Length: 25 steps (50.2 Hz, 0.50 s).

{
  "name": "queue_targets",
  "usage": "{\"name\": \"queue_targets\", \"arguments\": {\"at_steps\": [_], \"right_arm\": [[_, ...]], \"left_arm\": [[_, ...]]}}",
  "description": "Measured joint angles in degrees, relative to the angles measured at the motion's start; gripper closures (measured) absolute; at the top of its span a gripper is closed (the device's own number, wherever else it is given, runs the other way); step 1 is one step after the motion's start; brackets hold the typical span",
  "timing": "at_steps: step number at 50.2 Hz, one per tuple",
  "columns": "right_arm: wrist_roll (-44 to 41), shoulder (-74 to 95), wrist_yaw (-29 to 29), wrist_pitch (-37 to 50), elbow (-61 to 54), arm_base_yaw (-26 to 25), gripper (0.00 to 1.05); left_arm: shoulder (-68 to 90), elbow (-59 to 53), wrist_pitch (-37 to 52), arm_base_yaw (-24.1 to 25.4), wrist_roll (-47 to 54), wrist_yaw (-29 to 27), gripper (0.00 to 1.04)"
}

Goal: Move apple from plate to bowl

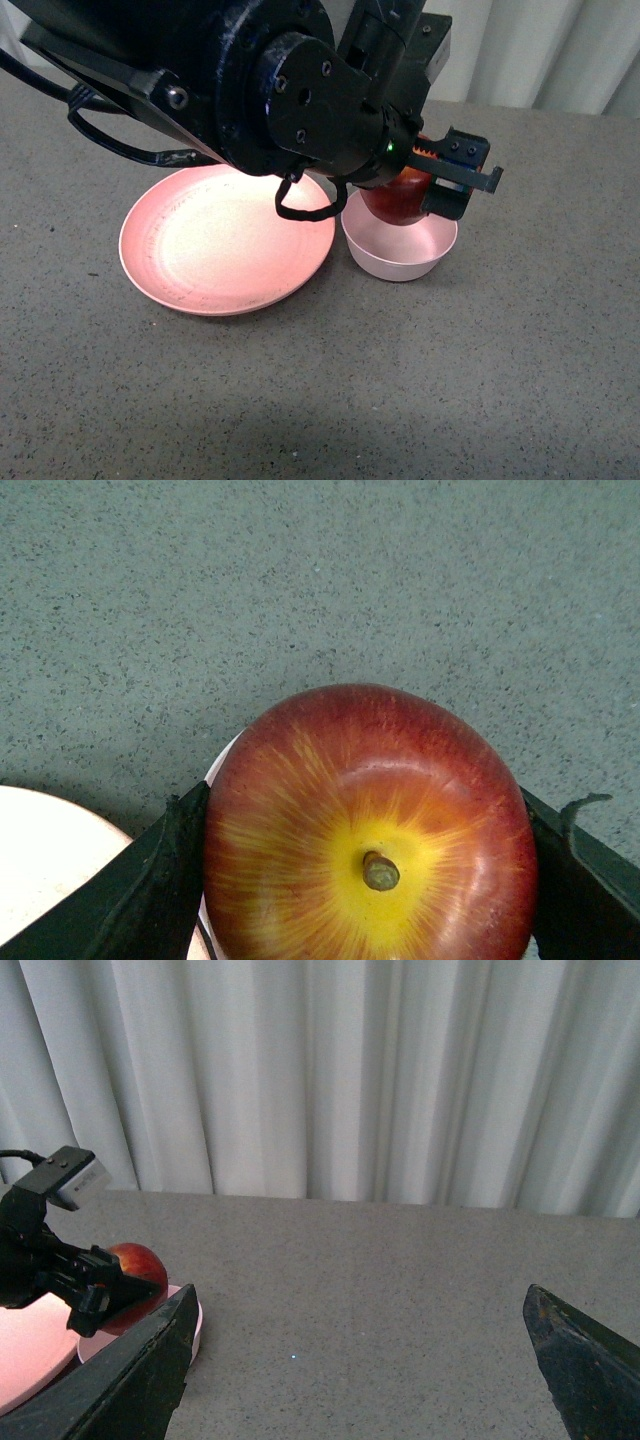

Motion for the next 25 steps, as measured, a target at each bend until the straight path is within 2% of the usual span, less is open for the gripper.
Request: {"name": "queue_targets", "arguments": {"at_steps": [25], "right_arm": [[0.0, 0.0, 0.0, 0.0, 0.0, 0.0, 0.09]], "left_arm": [[5.7, 5.75, -4.11, -0.52, 5.14, -0.96, 0.28]]}}
